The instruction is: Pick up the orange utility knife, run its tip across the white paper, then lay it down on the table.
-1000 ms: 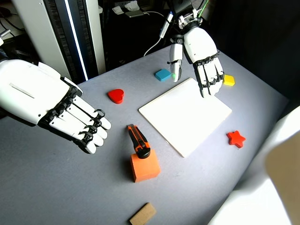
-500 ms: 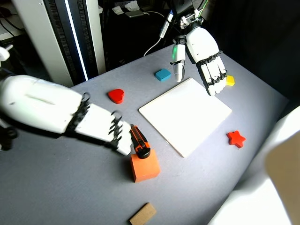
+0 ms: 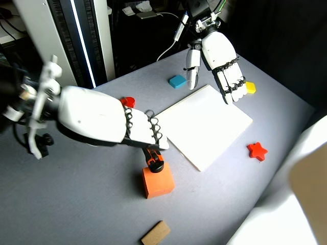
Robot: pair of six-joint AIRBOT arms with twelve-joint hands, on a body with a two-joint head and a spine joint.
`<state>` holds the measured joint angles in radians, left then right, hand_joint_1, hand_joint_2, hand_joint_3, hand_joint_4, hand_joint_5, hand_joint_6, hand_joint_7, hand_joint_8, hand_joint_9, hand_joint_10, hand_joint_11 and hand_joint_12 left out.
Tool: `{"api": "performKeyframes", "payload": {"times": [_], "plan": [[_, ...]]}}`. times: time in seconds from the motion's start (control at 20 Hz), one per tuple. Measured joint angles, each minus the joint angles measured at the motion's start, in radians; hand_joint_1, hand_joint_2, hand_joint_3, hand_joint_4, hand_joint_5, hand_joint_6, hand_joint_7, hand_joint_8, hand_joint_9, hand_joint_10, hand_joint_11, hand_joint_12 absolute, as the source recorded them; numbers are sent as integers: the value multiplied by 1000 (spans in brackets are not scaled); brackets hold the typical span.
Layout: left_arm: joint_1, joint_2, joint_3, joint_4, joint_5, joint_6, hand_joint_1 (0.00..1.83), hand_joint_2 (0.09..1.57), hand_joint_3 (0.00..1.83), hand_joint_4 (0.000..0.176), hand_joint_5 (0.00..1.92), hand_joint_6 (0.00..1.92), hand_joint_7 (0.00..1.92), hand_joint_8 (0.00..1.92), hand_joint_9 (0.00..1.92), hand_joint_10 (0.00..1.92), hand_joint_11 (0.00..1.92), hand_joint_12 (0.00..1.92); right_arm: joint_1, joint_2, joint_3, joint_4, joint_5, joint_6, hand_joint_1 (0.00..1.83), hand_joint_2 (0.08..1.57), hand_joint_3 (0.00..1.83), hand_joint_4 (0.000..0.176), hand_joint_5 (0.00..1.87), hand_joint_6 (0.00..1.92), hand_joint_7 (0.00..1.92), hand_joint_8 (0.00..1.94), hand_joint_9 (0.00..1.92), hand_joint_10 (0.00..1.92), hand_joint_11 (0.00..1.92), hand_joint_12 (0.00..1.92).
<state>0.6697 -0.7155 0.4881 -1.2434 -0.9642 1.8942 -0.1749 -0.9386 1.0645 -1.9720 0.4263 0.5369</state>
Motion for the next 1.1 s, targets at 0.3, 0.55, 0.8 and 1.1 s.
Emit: {"api": "performKeyframes", "payload": {"times": [0.3,0.55,0.8,1.1], "plan": [[0,-24,0,0,-1,0,0,1185,0,0,0,0,0,0,0,0,0,0,-31,-87,46,-160,-49,104,1042,999,0,0,0,0,0,0,0,0,0,0],[0,-25,11,-1,2,0,0,1193,0,0,0,0,0,0,0,0,22,11,-55,-146,60,-165,-55,89,1059,1006,0,0,0,0,0,0,0,0,0,0],[5,-32,10,1,-1,0,0,1195,0,0,0,0,0,0,0,0,1,0,-66,-210,99,-161,-64,53,1031,1021,0,0,0,0,0,0,0,0,0,0],[8,-36,10,-3,2,-4,0,1195,0,0,0,0,0,0,0,0,0,0,-103,-277,157,-163,-83,22,1070,996,0,0,0,0,0,0,0,0,0,0]]}}
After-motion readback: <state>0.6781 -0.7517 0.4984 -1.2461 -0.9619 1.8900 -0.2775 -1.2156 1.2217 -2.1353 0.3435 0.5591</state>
